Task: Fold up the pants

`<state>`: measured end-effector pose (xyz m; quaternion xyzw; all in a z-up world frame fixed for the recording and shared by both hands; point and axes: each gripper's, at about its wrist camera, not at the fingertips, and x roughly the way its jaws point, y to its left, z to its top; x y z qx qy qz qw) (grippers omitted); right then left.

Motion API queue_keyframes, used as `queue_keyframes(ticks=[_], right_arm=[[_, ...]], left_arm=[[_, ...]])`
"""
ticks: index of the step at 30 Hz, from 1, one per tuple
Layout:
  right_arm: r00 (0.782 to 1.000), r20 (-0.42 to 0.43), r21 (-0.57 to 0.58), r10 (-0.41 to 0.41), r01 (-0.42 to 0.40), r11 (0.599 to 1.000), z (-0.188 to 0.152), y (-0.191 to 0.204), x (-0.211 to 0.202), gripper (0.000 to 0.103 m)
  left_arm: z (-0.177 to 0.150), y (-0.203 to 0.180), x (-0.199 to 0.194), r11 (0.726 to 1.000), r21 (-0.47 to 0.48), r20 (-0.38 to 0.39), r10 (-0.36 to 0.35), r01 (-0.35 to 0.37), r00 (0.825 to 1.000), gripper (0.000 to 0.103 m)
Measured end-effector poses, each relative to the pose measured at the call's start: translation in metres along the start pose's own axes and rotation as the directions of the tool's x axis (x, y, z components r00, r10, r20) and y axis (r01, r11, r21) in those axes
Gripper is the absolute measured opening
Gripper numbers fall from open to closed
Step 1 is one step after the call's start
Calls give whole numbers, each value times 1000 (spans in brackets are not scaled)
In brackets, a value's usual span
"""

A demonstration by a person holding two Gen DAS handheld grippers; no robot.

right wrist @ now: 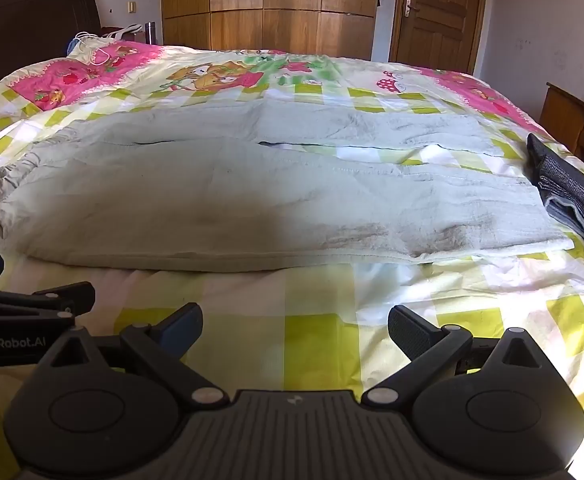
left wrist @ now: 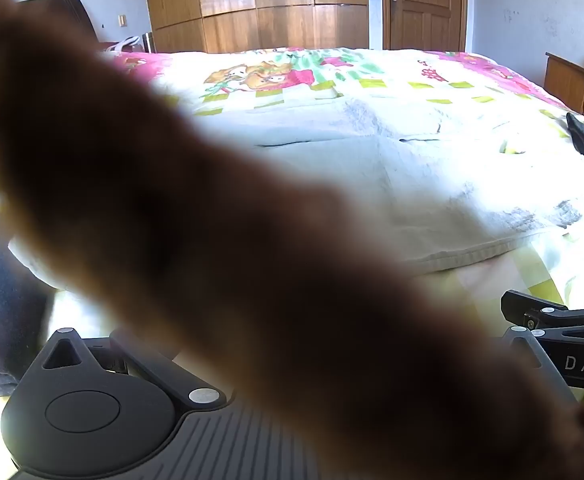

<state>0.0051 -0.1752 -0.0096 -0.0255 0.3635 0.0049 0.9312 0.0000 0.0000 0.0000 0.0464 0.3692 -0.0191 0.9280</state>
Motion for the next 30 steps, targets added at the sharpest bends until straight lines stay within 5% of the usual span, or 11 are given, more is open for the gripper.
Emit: queue_keyframes(ticks=[30], right_arm=[[1000, -13, -1, 1, -1, 1000, -1, 2, 2, 103]], left_arm=[[-2, -1, 2, 1000, 7, -4, 4, -4, 1000, 103]])
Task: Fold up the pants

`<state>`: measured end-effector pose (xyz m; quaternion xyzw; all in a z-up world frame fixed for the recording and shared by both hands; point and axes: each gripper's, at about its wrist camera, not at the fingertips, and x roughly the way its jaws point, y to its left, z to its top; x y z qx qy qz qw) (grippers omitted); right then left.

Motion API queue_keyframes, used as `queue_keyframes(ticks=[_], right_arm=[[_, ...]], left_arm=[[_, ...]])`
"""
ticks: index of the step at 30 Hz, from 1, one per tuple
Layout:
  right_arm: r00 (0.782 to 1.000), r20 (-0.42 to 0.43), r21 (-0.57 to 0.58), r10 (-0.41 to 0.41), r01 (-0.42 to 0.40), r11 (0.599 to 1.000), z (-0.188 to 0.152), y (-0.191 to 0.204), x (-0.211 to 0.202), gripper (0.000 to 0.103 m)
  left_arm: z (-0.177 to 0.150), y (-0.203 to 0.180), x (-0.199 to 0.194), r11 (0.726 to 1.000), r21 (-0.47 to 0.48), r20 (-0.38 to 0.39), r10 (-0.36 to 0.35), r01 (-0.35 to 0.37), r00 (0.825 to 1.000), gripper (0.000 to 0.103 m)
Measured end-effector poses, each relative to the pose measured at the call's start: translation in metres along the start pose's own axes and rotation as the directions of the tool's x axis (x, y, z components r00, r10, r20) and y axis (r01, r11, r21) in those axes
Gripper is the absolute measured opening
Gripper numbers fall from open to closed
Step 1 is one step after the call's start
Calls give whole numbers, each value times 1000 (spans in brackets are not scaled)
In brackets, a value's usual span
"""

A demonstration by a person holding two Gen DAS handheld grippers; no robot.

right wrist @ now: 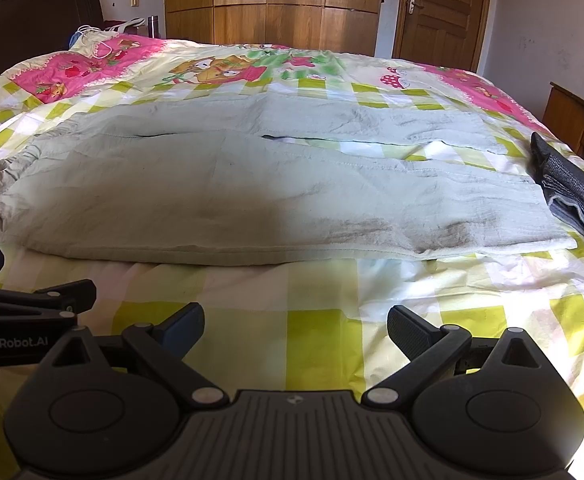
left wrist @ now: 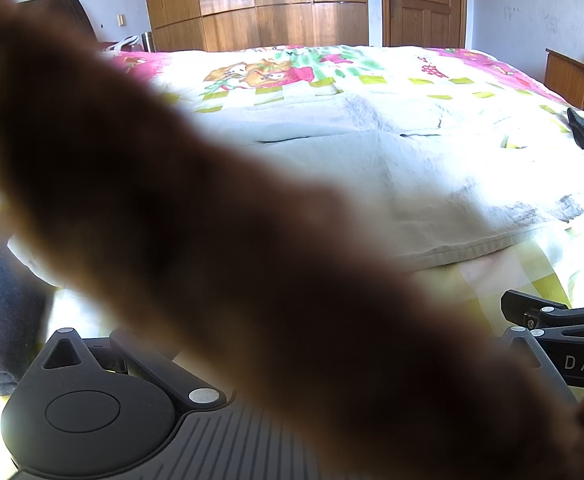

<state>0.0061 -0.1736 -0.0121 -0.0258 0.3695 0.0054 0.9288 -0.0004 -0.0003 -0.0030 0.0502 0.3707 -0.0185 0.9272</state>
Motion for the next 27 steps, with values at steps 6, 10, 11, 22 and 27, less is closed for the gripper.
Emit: queue_keyframes(ticks=[6, 10, 11, 22, 27], right_arm=[[1000, -2, -1, 0, 0, 1000, 0, 0, 0, 103], [1000, -3, 0, 1, -1, 1000, 1, 0, 0, 103], [1000, -3, 0, 1, -1, 1000, 0, 0, 0, 103], [1000, -3, -1, 1, -1, 1000, 0, 1, 0, 103], [1000, -1, -3, 1, -1, 1000, 1, 1, 2, 103]], left_arm=[[-1, -1, 0, 1000, 1, -1, 1, -1, 1000, 103], [-1, -1, 0, 1000, 1, -1, 1, -1, 1000, 103], [0, -1, 0, 1000, 0, -1, 1, -1, 1000, 103], [0, -1, 0, 1000, 0, -2, 0, 0, 1000, 103], [0, -1, 0, 1000, 1, -2, 2, -2, 1000, 103]])
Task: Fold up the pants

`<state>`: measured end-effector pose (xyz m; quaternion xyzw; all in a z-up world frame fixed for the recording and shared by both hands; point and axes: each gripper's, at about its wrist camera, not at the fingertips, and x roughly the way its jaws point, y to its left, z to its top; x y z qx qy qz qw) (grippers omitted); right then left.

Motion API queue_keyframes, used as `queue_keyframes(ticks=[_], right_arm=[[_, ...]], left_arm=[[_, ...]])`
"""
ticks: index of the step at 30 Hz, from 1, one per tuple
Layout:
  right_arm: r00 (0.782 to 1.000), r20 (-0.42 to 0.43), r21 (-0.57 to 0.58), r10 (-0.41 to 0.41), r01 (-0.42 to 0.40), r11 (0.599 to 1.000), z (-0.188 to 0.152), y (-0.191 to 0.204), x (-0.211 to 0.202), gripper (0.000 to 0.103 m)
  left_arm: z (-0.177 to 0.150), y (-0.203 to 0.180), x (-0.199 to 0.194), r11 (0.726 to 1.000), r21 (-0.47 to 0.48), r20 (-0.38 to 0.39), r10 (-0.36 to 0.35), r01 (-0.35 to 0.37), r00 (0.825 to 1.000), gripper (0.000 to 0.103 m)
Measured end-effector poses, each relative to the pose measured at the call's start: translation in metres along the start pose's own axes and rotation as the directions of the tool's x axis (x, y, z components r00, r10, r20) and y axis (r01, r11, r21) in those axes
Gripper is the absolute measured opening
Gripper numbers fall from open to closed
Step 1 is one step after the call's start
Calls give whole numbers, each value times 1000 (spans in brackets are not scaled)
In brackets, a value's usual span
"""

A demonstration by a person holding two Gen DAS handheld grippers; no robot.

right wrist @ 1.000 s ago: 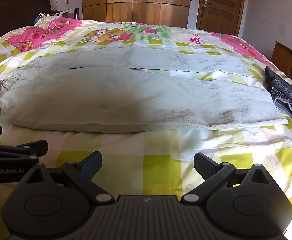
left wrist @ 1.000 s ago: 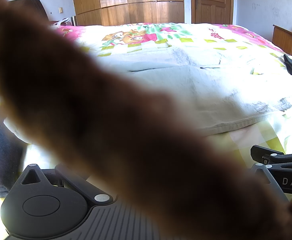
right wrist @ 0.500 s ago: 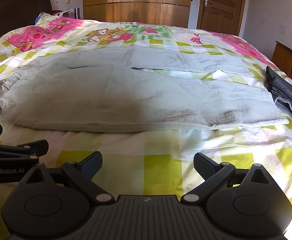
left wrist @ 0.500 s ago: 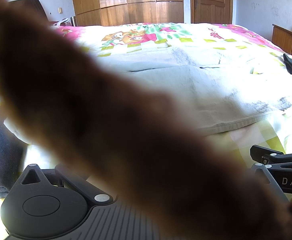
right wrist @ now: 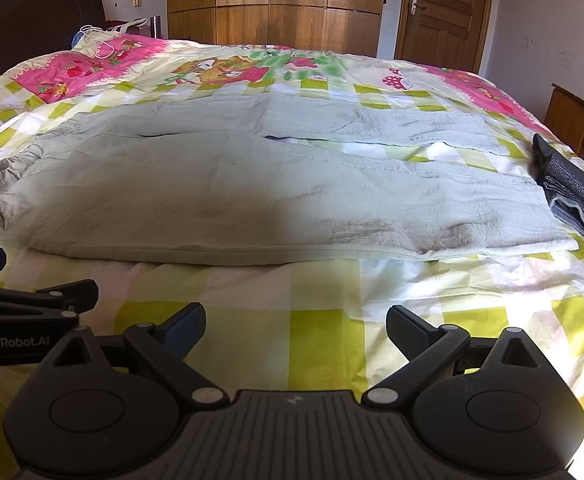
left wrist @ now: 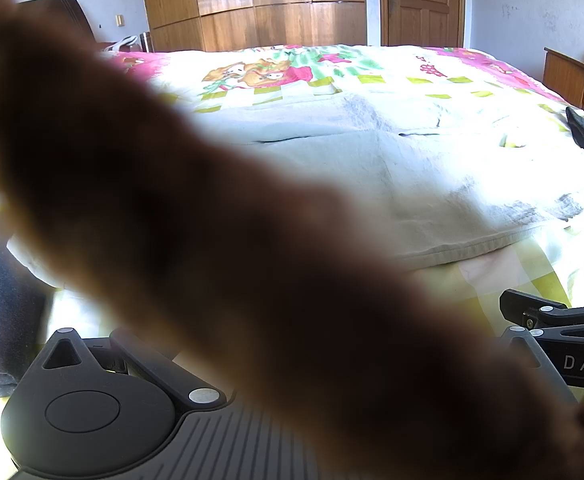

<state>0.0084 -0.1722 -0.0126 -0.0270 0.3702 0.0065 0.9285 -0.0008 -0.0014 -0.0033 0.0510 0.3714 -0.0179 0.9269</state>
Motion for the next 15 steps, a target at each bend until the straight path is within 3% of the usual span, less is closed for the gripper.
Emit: queue_keyframes(ticks=[15], right_arm=[[1000, 5, -11, 1, -1, 1000, 3, 5, -5, 103]], left_arm=[[-3, -1, 0, 1000, 2, 2, 2, -2, 1000, 103]])
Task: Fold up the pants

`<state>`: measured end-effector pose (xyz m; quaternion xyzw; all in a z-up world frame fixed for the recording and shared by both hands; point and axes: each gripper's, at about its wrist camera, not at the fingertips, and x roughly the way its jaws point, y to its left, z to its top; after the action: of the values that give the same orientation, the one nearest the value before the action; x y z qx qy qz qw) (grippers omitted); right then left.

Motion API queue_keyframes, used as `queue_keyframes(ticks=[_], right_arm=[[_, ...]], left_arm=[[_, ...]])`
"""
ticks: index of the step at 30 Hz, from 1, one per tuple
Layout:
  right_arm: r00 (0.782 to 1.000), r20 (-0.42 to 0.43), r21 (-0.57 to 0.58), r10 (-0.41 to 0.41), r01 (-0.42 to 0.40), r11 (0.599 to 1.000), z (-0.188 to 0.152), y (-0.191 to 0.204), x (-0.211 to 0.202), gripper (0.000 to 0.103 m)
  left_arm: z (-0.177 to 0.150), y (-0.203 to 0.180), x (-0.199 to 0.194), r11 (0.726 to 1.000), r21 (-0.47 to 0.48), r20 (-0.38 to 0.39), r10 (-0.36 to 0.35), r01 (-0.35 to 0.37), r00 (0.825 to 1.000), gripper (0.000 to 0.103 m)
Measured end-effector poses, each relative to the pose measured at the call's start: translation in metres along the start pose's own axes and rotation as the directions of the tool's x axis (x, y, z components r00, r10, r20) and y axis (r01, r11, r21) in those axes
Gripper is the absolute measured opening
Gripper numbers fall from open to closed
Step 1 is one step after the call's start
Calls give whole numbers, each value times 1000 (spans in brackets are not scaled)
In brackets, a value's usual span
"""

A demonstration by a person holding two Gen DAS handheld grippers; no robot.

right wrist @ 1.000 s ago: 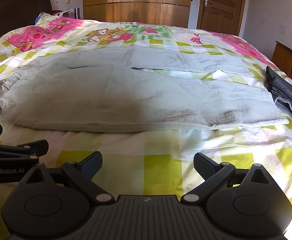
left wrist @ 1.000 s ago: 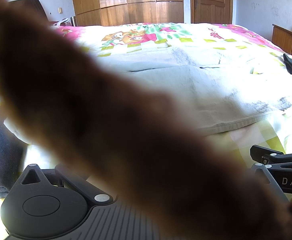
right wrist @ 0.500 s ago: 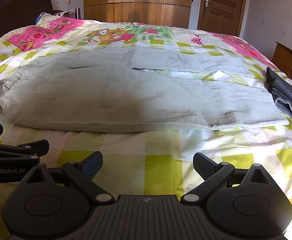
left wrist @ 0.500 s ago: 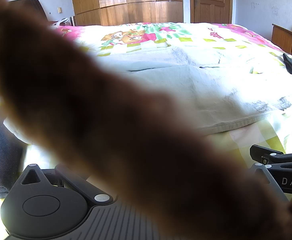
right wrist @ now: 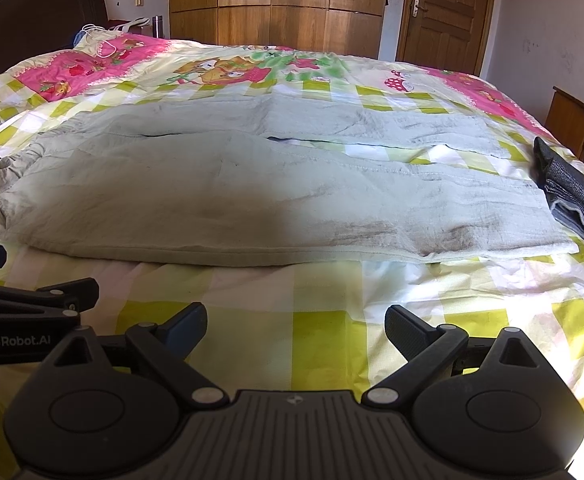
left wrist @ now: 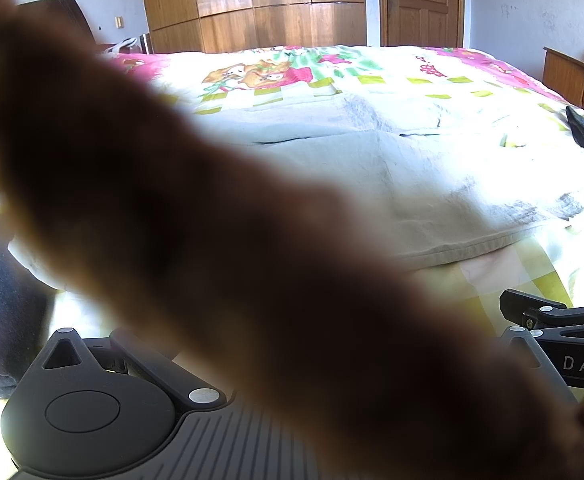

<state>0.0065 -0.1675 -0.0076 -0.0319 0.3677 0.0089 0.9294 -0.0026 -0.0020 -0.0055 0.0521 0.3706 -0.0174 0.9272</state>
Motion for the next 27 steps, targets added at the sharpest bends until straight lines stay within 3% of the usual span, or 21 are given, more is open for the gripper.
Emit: queue_keyframes(ticks=[8, 18, 22, 24, 27], right_arm=[[1000, 2, -28, 15, -15, 999, 8, 8, 0, 103], [996, 11, -72, 84, -83, 994, 36, 36, 10, 103], [992, 13, -97, 127, -125, 987, 47, 58, 17, 103], [989, 12, -110, 150, -148, 983, 52, 70, 21, 103], [983, 13, -133, 182, -179, 975, 61, 87, 27, 103]], left_arm=[[5, 11, -1, 1000, -12, 0, -6, 6, 1000, 103], [19, 45, -3, 999, -32, 56, 31, -29, 998, 103], [28, 71, -2, 996, -5, 100, 89, -89, 991, 103], [29, 87, 3, 994, -1, 84, 107, -108, 991, 103], [28, 117, 15, 995, -54, 8, 81, -80, 997, 103]])
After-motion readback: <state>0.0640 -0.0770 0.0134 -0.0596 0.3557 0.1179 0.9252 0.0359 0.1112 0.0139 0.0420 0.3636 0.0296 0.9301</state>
